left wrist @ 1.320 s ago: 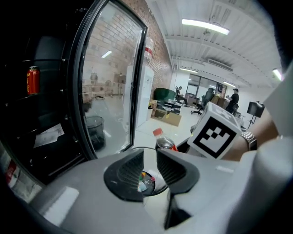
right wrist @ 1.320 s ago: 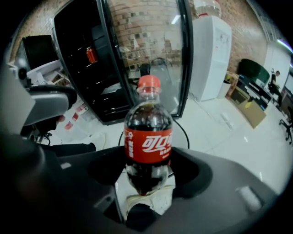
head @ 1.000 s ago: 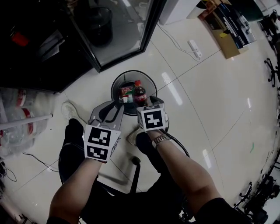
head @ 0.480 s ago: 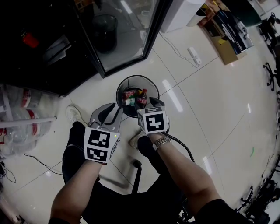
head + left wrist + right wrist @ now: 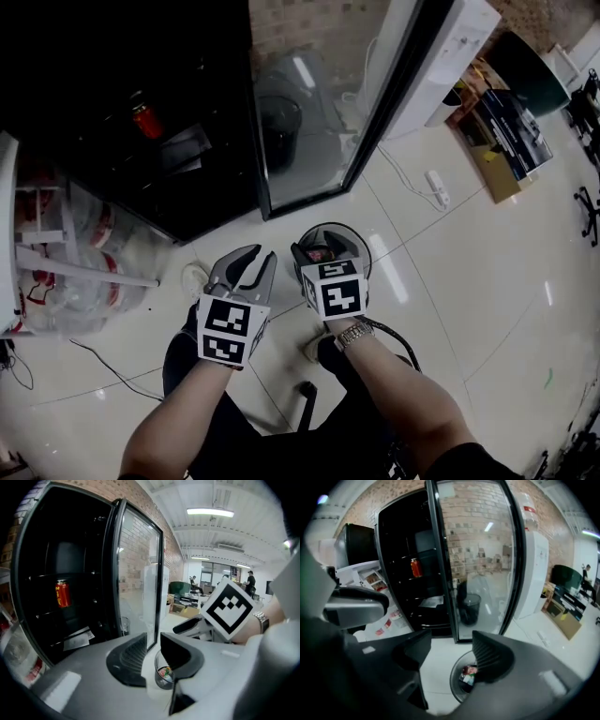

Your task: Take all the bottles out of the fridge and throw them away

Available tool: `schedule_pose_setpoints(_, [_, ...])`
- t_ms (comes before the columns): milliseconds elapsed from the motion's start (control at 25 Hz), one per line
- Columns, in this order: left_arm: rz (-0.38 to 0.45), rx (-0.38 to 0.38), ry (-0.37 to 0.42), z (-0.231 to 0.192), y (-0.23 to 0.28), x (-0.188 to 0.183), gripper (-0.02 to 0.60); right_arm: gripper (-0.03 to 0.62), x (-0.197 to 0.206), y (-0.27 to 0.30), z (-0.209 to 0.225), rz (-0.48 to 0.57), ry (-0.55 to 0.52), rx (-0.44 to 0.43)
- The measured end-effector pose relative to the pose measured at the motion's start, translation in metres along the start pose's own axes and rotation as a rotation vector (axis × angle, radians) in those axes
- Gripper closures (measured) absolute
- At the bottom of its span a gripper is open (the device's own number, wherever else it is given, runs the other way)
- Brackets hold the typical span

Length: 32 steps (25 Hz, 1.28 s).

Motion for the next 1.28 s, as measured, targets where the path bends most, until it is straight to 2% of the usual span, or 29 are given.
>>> schedule_pose_setpoints(240, [0.078, -0.132, -0.019, -0.061, -0.029, -0.024, 0.491, 0.319, -0.071, 0.021, -0.051, 0.109, -0.151, -0.087])
schedule_pose_setpoints(640, [0.127, -0.303, -0.049, -0.151, -0.064, -0.046, 0.491, 0.319, -0.159, 0.076, -0.122, 0.171, -0.308, -0.215])
schedule_pose_setpoints(920, [0.107, -0.369, -0.077, -0.204, -0.069, -0.042, 0.491, 0.312, -0.211, 0.125, -0.155, 0.194, -0.359, -0.258])
schedule_pose_setpoints(1160, [0.094, -0.391, -0.086, -0.237, -0.066, -0.04, 0.491, 0.246, -0.247, 0.166, -0.17, 0.204, -0.365, -0.256])
schedule_pose_setpoints(1280, [0.089, -0.393, -0.095, -0.251, -0.06, -0.039, 0.491, 0.233, -0.263, 0.186, -0.172, 0.203, -0.367, -0.245])
Point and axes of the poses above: the fingertips, and each gripper's own axes: y forward along the fingers, z to its right, x out of its underside, the point moved 10 cm from there along -y, backward along the fingers, and after that the axes turned 10 degrees about -x, right-handed, at the moved point
